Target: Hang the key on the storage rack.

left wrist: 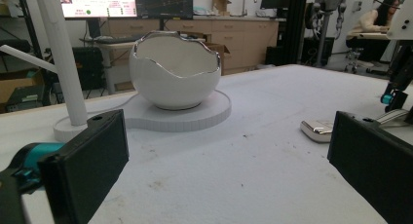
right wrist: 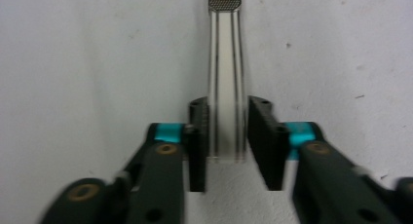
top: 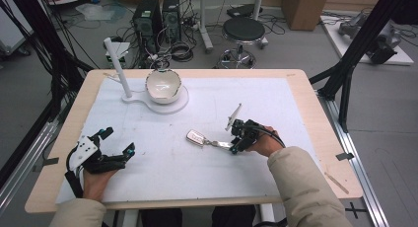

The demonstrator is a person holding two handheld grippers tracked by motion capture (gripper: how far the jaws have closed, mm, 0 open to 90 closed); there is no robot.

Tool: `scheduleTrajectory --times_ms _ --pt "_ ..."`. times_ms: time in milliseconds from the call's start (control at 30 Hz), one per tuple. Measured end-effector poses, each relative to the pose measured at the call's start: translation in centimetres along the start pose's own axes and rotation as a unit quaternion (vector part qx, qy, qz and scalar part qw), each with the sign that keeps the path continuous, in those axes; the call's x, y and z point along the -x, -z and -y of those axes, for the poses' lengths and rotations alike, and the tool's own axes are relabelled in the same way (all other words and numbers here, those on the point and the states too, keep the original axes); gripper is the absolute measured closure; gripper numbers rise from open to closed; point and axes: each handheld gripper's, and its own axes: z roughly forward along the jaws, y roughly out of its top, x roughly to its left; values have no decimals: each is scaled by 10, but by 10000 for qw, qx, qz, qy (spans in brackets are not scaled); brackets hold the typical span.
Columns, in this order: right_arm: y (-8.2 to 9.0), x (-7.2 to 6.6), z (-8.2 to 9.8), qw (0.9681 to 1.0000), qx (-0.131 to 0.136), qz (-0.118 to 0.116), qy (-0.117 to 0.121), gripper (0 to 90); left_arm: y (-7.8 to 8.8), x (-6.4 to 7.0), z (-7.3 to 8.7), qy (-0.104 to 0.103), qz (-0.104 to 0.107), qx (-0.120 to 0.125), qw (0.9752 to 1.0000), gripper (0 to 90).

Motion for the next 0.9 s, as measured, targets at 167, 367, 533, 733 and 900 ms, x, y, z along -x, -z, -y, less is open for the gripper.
scheduleTrajectory --times_ms 167,367,533,733,900 --pt "-1 -2 -2 9999 -52 113 103 736 0 0 0 1 3 -11 10000 18" --pt "0 -7 -3 9994 -63 218 253 740 -1 0 0 -44 -4 -58 10000 18" --pt "5 -8 -2 9996 74 260 105 742 -2 -1 -1 -19 8 -118 9999 18" --pt "20 -14 1 9986 510 155 -21 743 -5 -2 -2 14 83 -228 9997 18" --pt "33 -22 0 9967 800 135 4 743 -13 -3 -12 -121 383 -451 9982 18"
